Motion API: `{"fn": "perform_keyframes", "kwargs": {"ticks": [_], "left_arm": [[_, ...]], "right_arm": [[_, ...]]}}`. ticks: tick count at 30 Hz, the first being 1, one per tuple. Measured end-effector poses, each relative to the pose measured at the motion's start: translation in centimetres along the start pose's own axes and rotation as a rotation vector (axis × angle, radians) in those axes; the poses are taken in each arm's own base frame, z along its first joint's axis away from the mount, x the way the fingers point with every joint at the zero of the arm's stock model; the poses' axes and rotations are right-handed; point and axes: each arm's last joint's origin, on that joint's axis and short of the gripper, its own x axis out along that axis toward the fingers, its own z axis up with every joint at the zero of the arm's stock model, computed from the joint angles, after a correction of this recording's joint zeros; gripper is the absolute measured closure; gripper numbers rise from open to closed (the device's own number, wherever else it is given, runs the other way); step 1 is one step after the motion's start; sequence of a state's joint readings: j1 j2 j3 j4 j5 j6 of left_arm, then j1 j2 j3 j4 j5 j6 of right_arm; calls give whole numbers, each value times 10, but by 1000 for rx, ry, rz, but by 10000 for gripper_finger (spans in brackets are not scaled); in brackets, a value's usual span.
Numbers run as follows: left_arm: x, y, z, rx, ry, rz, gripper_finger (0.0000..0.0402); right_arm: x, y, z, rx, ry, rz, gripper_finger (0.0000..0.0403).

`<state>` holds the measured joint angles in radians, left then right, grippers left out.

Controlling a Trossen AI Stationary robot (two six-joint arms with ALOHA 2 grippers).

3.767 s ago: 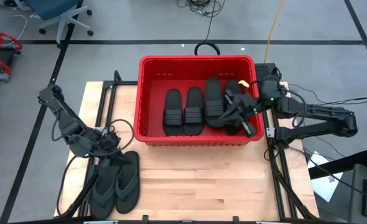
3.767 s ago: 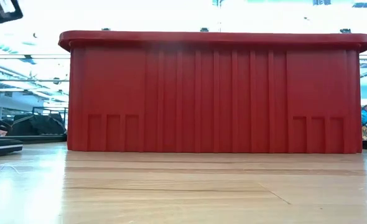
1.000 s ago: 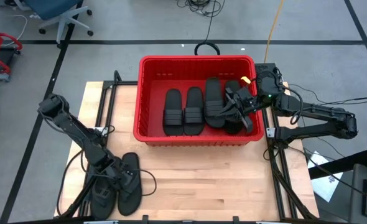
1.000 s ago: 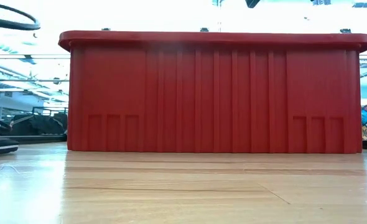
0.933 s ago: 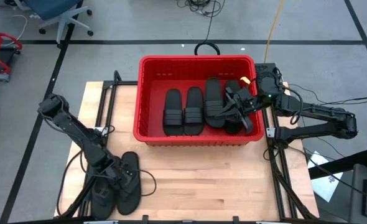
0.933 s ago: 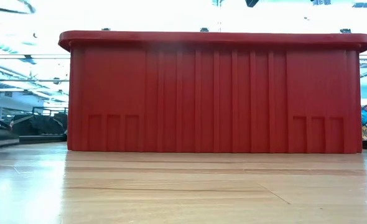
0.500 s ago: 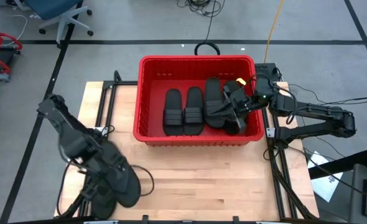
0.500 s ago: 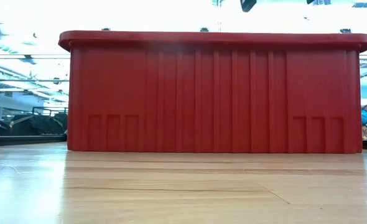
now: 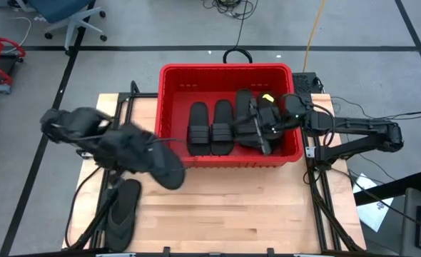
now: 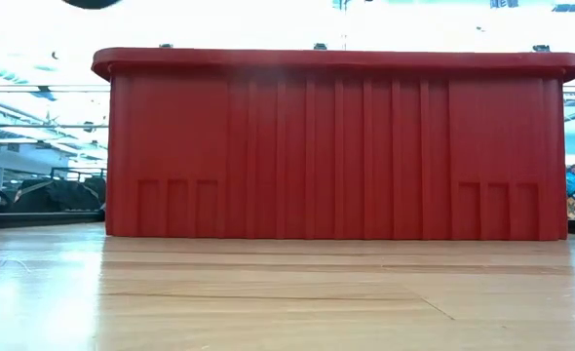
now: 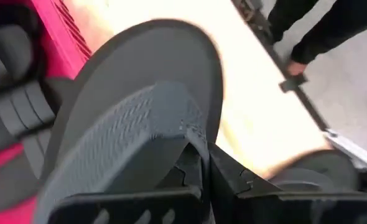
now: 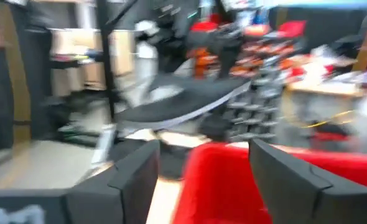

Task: Pick and place slides into bin
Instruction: Put the black slipper into the red container

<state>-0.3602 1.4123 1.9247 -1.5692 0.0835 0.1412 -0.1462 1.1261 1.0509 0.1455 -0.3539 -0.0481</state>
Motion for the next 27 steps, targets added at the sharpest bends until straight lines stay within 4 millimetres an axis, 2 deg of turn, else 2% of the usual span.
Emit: {"fn": "perform_keyframes", "kwargs": {"ticks": [3,7,12,18,22,27], "left_arm": [[11,22,15,38,16,3,401],[28,49,29,117,36,-16,401],[47,77,41,185,45,-41,401],[51,99,53,224,-31,-50,401],[48,110,60,233,-104,-32,401],[54,122,65,224,-156,-40,401]], "right_arm": [[8,0,9,-74,24,-73,146],[18,1,15,-166,91,-74,143],[27,6,4,-291,207,-90,150],[39,15,-7,-457,303,-153,151],[48,19,-10,-504,291,-171,151],[56,23,-9,-534,244,-167,151]]}}
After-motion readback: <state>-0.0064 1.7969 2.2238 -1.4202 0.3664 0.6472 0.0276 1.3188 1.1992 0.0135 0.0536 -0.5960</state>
